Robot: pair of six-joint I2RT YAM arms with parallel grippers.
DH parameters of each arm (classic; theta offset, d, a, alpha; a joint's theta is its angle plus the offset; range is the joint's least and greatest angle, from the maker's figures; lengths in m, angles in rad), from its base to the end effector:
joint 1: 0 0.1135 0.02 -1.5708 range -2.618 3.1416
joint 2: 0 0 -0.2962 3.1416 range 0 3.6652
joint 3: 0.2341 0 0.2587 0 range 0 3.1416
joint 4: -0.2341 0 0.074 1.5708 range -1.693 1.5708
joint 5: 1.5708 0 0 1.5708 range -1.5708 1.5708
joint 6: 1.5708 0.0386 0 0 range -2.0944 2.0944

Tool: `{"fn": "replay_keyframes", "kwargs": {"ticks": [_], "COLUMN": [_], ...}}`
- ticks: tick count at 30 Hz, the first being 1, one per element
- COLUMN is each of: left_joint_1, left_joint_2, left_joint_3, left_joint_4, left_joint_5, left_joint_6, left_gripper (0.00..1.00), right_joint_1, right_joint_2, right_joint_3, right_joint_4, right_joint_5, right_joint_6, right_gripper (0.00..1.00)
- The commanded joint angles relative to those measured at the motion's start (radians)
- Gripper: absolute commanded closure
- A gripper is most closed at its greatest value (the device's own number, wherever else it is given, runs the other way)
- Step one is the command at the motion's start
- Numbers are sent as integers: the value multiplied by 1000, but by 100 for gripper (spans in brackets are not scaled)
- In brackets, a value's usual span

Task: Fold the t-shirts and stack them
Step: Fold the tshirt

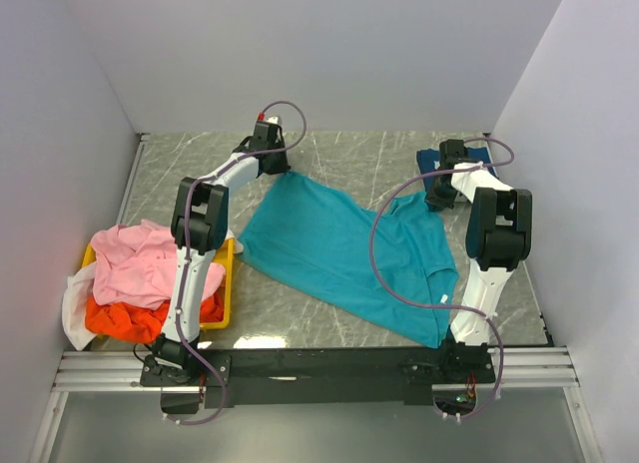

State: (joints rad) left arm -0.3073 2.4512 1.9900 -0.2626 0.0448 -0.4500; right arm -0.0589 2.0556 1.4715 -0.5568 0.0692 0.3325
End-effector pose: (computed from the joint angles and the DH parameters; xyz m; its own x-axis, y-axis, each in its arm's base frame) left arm 0.5569 -0.1785 0.1693 -0.7137 -0.2294 -0.6618 0.0264 0.9354 -0.3526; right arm 0.4470 -0.0290 0.1846 -0.8292 0.3751 -0.4145 0.3789 0.9223 0.0766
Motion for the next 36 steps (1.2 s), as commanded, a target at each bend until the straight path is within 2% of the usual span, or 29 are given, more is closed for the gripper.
{"fn": "replay_keyframes", "kwargs": {"ticks": [1,11,18,28,33,36], "left_joint_1": [0,31,66,96,126,134], "left_joint_2": [9,-12,12,57,9,-41], "left_joint_3": [-8,58,105,202,155,83], "left_joint_4": [7,17,53,75,132,174], "left_joint_5": [35,-5,101,153,231,271], "left_joint_6": [5,-22,-23,-27,-41,-39], "left_gripper": [99,100,100,100,100,100], "right_joint_1": [-4,-4,-9,-21,-24,-24], "right_joint_2": [-25,-92,-54,23,-18,-77], "right_joint_3": [13,96,216,383,394,340], "right_joint_4": [-48,-112,-143,-190,-199,-200], "right_joint_5": [-34,-26,-20,-20,-45,-66], "right_joint_6": [14,13,7,7,0,-1], "right_gripper": [100,100,100,100,100,100]}}
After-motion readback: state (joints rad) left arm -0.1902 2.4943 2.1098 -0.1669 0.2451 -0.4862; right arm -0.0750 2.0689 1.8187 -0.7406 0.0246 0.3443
